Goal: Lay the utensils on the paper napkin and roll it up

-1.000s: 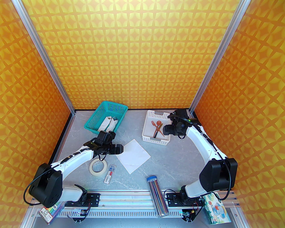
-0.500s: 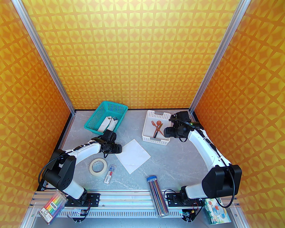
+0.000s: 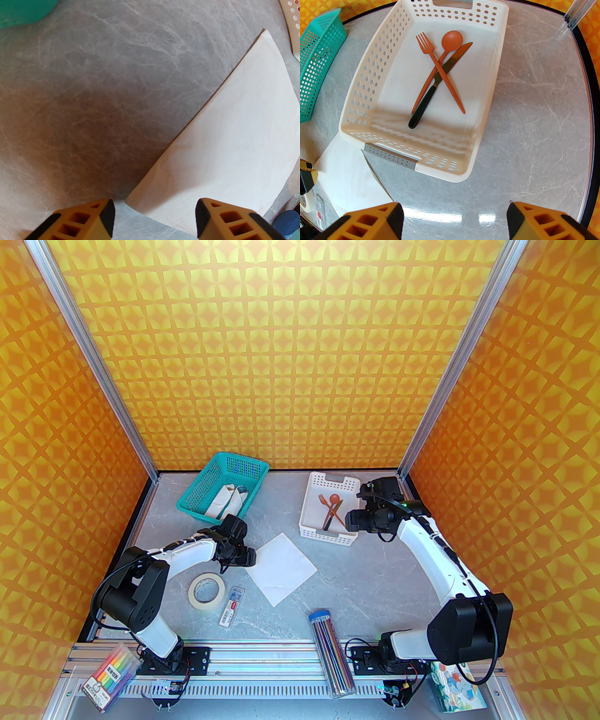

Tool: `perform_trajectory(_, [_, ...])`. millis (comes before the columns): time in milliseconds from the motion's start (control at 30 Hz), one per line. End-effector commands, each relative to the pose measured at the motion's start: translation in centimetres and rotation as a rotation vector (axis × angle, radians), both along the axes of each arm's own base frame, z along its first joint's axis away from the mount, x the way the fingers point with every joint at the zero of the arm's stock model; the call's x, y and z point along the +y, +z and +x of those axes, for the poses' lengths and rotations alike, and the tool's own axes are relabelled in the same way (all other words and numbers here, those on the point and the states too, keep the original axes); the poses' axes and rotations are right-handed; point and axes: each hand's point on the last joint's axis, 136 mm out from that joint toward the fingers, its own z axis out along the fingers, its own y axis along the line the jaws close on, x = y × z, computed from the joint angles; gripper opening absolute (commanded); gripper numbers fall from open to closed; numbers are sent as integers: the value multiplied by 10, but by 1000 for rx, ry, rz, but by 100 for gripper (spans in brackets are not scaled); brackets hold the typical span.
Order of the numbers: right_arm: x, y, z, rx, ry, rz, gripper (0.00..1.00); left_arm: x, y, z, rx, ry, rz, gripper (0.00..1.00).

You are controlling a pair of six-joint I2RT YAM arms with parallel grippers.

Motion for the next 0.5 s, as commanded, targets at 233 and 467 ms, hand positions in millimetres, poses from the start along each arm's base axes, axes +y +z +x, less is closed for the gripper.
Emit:
perform_trajectory(233, [3, 6, 0, -35, -6, 21, 77, 5, -6, 7, 6, 20, 29, 45])
perform_trajectory(467, [3, 4, -1, -35, -8, 23, 77, 4, -8, 7, 6, 25, 26, 29])
